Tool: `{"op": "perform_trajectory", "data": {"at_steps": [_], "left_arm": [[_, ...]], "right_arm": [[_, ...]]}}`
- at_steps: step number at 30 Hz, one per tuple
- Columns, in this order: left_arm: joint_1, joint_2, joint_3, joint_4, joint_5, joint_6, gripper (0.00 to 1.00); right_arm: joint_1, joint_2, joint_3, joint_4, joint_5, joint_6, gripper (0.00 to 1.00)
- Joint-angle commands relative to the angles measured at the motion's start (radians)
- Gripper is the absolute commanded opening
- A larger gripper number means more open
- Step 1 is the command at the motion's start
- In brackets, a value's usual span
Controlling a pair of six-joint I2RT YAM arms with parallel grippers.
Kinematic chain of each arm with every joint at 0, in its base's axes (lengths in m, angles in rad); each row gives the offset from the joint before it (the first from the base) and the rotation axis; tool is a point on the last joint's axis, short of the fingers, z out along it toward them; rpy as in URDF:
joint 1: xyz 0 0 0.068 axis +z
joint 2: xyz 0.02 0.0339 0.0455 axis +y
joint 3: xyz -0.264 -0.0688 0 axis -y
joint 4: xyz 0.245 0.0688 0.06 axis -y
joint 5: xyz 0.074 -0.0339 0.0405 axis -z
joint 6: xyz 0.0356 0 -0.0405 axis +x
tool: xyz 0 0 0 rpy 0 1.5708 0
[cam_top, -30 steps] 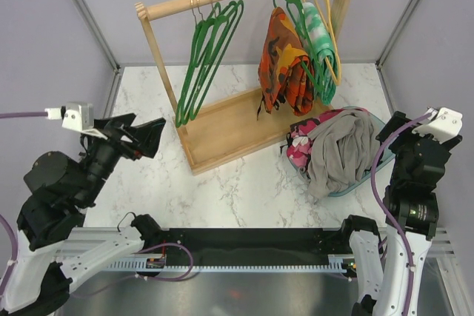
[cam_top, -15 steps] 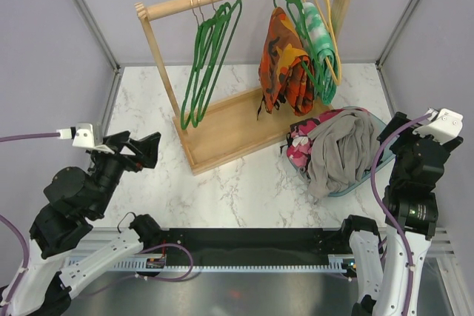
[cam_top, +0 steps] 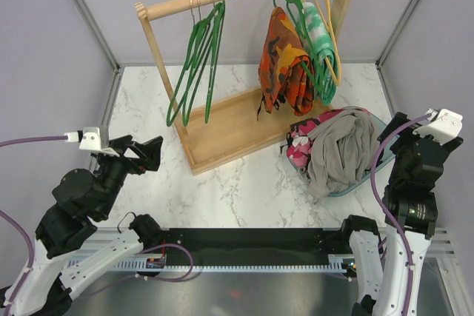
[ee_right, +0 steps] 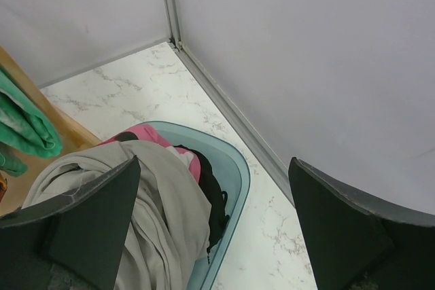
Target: Remove the trousers from the hanger
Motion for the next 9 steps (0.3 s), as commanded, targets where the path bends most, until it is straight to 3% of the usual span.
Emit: {"op": "perform_trajectory", "data": {"at_steps": [1,9], "left_arm": [[0.002,-0.011,-0.008,0.024,-0.032,-0.001,1.00],[0.002,-0.018,-0.033,0.022,-0.049,0.003,1.00]], "right_arm": [[-0.002,0.000,-0.012,0.013,0.018,-0.009,0.98],[-0.002,0.001,-0.027,0.021,-0.010,-0.030,0.98]]}}
